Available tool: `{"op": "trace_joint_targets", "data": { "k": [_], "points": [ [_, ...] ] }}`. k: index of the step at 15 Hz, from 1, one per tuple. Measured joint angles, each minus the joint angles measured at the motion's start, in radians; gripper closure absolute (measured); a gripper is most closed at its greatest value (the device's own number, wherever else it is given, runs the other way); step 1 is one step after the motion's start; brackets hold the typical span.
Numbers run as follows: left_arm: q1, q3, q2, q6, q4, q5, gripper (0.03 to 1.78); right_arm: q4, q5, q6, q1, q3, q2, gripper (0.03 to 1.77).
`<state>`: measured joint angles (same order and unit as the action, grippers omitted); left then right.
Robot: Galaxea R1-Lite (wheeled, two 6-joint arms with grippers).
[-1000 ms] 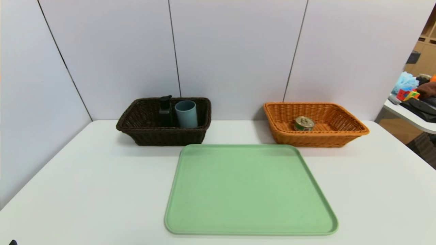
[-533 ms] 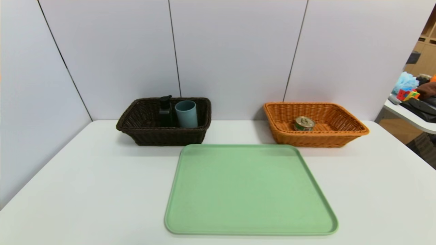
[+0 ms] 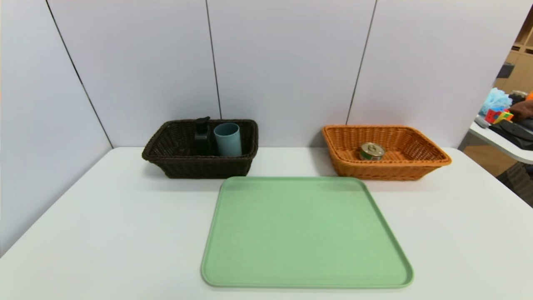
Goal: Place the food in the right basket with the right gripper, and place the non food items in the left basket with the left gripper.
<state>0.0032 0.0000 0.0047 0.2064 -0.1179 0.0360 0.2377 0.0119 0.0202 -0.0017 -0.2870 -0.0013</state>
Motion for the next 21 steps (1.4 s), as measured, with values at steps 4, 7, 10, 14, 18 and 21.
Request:
{"op": "trace_joint_targets", "data": {
  "k": [4, 7, 10, 14, 18, 21],
  "points": [
    [0.000, 0.000, -0.002, -0.013, 0.051, -0.048, 0.12, -0.047, -0.009, -0.003, 0.000, 0.095, 0.000, 0.10],
    [0.000, 0.000, -0.003, -0.036, 0.070, -0.066, 0.12, -0.112, -0.008, -0.002, 0.000, 0.177, 0.000, 0.10],
    [0.000, 0.000, -0.003, -0.052, 0.115, -0.071, 0.12, -0.154, -0.010, 0.000, 0.000, 0.242, 0.000, 0.10],
    [0.000, 0.000, -0.003, -0.093, 0.117, -0.068, 0.12, -0.159, -0.011, -0.004, 0.002, 0.257, 0.000, 0.10],
    [0.000, 0.000, -0.003, -0.132, 0.119, -0.068, 0.12, -0.161, -0.007, -0.017, 0.002, 0.260, 0.000, 0.10],
    [0.000, 0.000, -0.003, -0.139, 0.120, -0.065, 0.12, -0.164, -0.001, -0.025, 0.002, 0.262, 0.000, 0.10]
  ]
}}
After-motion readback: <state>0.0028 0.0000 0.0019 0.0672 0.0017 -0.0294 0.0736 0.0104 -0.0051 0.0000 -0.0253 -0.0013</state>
